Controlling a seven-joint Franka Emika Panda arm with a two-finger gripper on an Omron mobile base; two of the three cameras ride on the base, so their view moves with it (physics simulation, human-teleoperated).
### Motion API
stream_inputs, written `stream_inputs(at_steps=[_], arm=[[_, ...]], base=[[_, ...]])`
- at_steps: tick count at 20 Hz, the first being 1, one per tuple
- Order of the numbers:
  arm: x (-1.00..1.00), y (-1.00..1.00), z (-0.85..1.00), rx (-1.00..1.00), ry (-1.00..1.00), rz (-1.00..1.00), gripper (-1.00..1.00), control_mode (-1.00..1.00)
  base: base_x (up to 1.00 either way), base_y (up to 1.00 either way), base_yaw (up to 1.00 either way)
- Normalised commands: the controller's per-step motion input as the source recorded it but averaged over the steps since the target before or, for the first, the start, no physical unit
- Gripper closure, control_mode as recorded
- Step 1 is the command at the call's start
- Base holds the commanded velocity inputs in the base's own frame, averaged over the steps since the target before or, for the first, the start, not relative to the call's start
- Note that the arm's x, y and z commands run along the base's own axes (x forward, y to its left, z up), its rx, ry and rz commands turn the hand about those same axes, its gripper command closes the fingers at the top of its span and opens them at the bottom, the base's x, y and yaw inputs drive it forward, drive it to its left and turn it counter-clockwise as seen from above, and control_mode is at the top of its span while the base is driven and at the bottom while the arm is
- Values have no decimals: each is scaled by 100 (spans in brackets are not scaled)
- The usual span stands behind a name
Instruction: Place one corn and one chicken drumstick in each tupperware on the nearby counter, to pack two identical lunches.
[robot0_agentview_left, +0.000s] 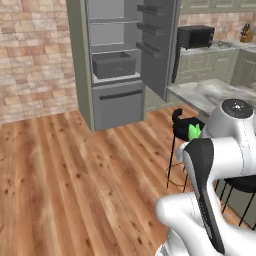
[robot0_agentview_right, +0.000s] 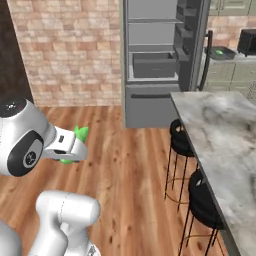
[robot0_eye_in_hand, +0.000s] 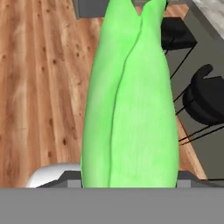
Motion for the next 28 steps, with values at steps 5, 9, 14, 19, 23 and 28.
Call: stream_inputs(at_steps=[5, 9, 14, 19, 23, 28], arm=[[0, 0, 0, 0, 0, 0, 100, 100], [0, 0, 0, 0, 0, 0, 100, 100], [0, 0, 0, 0, 0, 0, 100, 100], [0, 0, 0, 0, 0, 0, 100, 100], [0, 0, 0, 0, 0, 0, 100, 100], [0, 0, 0, 0, 0, 0, 100, 100]], base=[[-100, -60, 4], [-100, -59, 4], [-100, -57, 4], [-91, -54, 6], [-55, -62, 1], [-5, -85, 0]])
